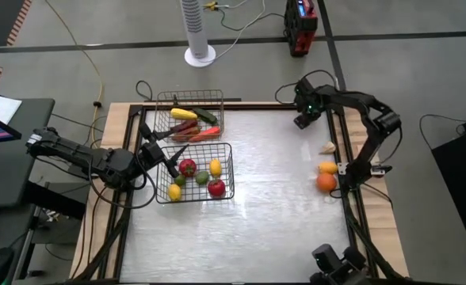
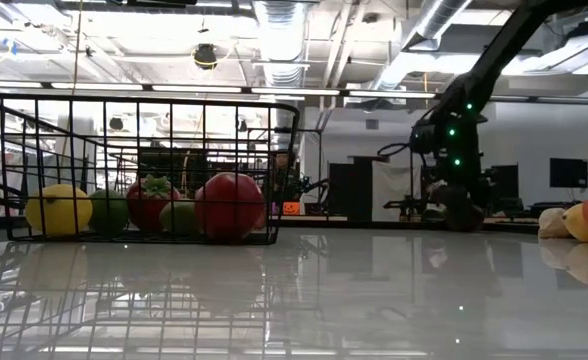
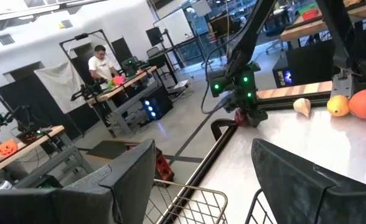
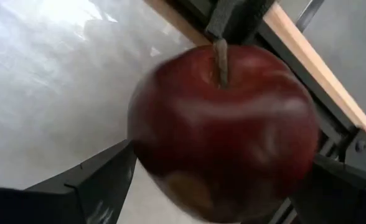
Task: Sort produce into baskets
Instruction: Put the red apple into the bottom wire basket
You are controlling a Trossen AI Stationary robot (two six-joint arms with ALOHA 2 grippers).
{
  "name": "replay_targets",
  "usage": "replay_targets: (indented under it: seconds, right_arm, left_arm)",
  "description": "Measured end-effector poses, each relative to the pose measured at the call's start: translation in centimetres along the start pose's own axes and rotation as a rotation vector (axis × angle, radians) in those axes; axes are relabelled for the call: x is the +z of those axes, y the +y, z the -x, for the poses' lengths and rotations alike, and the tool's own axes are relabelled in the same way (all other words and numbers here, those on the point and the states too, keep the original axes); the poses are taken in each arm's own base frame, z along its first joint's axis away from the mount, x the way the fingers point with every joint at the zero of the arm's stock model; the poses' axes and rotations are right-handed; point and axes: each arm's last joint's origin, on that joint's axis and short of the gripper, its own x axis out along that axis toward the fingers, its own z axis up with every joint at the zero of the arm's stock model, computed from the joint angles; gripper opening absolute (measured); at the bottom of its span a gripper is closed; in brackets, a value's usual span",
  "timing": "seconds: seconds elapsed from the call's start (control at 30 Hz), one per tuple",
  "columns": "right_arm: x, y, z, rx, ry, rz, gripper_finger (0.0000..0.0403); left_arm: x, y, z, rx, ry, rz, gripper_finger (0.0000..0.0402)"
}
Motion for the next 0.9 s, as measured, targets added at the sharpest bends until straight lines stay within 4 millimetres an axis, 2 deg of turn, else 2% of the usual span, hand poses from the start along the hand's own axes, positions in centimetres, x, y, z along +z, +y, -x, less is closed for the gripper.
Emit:
replay_targets:
  seconds: [0.27,0.47,0.57,0.67,0.8,0.9]
  right_arm:
    - [0.6,0.6,-0.6,-0.01,-0.032,0.077,0.0363]
    - [0.4,1.8,0.8,-0.004,-0.048,0.144,0.0319]
    - [0.2,3.0,2.7,0.001,-0.085,0.189,0.0318]
    - [-0.4,5.0,5.6,0.014,-0.159,0.251,0.0326]
    - [-1.4,8.9,10.1,0.103,-0.344,0.341,0.033]
    - [-2.1,12.4,13.6,0.226,-0.562,0.376,0.0329]
  left_arm:
    - [0.0,0.0,0.0,0.0,0.0,0.0,0.0253]
    - [0.0,0.0,0.0,0.0,0.0,0.0,0.0253]
    - [0.0,0.0,0.0,0.001,0.001,0.0,0.0253]
    - [0.0,0.0,0.0,0.001,0.001,-0.001,0.0253]
    - [0.0,0.0,0.0,0.001,0.001,-0.001,0.0253]
    - [0.0,0.0,0.0,0.002,0.0,0.002,0.0253]
